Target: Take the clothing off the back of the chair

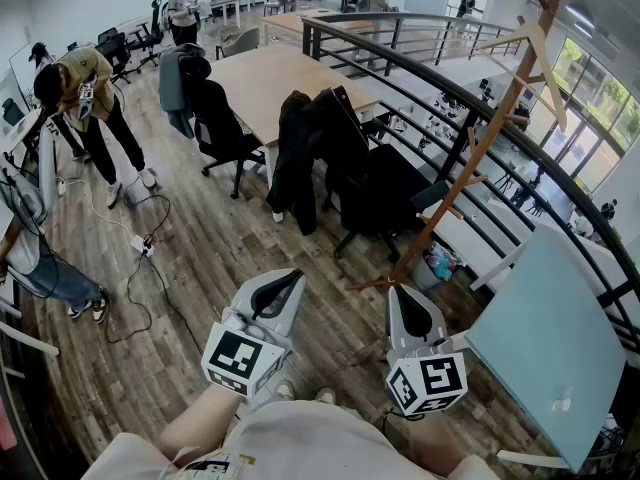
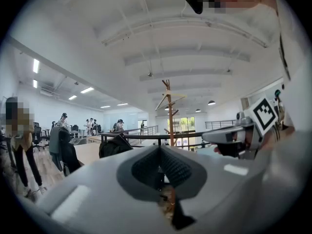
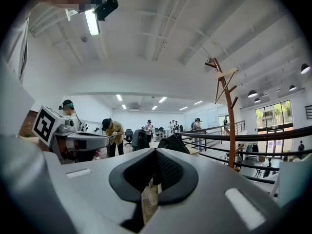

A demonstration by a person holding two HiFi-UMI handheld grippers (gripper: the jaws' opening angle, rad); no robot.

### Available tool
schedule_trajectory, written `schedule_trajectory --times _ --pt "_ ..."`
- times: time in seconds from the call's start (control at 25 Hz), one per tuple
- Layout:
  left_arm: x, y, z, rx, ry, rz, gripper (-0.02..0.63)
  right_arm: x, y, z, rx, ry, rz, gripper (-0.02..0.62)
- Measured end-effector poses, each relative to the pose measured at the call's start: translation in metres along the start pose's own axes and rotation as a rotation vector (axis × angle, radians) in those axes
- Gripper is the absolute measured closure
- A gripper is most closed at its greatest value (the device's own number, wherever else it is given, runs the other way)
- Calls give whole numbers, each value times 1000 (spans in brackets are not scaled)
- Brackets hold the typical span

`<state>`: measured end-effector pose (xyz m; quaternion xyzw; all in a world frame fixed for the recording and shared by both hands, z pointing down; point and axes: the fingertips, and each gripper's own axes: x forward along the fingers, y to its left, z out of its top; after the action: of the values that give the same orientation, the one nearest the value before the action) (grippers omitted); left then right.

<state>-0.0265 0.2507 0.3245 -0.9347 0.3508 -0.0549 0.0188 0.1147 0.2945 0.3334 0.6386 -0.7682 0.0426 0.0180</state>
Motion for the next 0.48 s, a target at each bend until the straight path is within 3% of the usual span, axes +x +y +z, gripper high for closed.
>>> schedule_trajectory --times 0.48 --pt "16 -5 -8 7 17 -8 604 6 -15 -5 19 -6 -9 595"
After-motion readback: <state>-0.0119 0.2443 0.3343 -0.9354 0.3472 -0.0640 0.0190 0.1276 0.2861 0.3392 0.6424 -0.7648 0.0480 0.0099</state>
